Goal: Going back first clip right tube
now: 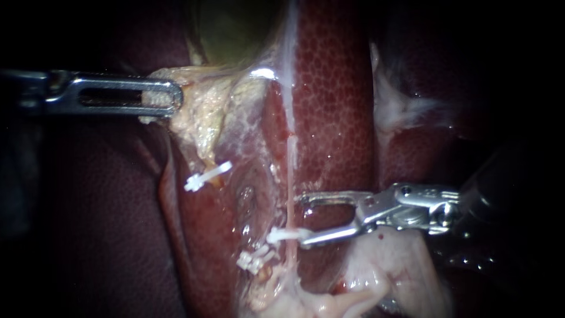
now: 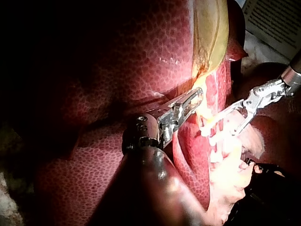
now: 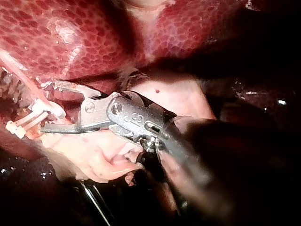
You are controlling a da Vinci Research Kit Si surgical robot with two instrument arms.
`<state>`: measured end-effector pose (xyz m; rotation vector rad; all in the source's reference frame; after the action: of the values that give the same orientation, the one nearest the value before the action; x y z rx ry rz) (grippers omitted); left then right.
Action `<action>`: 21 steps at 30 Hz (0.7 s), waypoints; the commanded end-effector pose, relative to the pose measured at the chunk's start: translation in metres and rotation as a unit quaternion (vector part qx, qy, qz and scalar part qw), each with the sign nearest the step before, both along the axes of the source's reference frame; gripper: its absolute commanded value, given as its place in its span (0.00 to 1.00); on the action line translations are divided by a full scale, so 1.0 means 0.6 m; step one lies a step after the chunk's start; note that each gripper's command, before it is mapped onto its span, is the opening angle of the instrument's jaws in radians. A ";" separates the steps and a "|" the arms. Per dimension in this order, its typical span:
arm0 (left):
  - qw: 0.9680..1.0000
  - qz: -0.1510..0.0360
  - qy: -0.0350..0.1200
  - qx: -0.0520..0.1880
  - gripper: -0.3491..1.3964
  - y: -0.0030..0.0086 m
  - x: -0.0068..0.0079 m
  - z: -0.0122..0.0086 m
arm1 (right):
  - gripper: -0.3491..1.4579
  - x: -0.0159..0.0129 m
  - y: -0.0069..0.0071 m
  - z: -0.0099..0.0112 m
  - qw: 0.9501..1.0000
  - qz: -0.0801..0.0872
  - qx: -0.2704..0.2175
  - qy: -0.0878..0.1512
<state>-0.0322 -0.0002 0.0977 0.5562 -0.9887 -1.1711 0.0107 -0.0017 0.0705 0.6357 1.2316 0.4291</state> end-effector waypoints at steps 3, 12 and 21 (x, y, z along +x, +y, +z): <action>1.000 0.000 0.000 0.000 0.00 0.0000 -0.0001 0.0001 | 0.52 -0.0025 0.0034 -0.0039 1.000 -0.001 -0.016 0.011; 1.000 -0.002 0.001 -0.001 0.00 -0.0002 -0.0010 0.0005 | 0.52 -0.0056 0.0082 -0.0158 0.998 0.002 -0.046 0.042; 1.000 0.002 0.002 -0.008 0.00 -0.0028 -0.0064 0.0049 | 0.52 -0.0062 0.0089 -0.0180 0.997 0.001 -0.059 0.049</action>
<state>-0.0365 -0.0021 0.1010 0.5456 -0.9928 -1.1578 0.0070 0.0037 0.0597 0.5602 1.3421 0.3258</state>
